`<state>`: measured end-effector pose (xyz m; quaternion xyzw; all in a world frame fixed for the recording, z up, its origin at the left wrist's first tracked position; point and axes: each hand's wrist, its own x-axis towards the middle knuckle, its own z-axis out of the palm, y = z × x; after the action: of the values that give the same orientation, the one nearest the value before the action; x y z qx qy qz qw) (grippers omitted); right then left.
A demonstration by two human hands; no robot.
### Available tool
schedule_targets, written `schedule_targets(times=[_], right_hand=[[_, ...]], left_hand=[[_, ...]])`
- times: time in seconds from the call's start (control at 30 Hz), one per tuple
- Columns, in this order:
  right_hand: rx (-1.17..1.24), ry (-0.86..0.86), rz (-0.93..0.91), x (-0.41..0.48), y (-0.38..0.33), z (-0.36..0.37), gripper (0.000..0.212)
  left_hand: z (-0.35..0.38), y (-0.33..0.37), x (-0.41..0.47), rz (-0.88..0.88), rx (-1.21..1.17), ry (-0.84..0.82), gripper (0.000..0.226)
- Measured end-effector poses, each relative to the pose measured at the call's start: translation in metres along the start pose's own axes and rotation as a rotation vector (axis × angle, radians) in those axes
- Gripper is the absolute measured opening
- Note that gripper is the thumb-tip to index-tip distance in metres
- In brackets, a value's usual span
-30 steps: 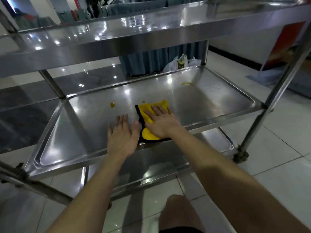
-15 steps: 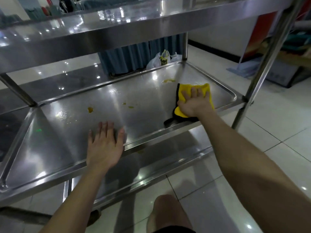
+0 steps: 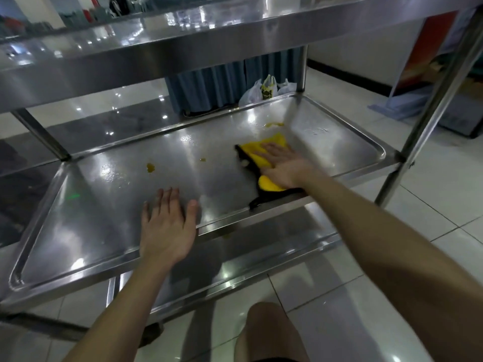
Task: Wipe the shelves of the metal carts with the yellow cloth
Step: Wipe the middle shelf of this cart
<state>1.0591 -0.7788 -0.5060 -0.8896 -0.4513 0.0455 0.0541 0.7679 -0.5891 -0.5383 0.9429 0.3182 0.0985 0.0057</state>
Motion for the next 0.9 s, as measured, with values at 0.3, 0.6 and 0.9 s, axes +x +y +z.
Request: schedule_targets(times=[0.3, 0.6, 0.9], right_hand=[[-0.043, 0.037, 0.435, -0.033, 0.149, -0.018, 0.069], [-0.054, -0.058, -0.176, 0.001, -0.147, 0.014, 0.066], [0.006, -0.018, -0.089, -0.004, -0.008, -0.01, 0.062]], left_hand=[[0.003, 0.0, 0.0, 0.027, 0.006, 0.028, 0.093], [-0.002, 0.002, -0.003, -0.003, -0.007, 0.036, 0.093], [-0.004, 0.002, -0.005, -0.011, -0.073, 0.041, 0.09]])
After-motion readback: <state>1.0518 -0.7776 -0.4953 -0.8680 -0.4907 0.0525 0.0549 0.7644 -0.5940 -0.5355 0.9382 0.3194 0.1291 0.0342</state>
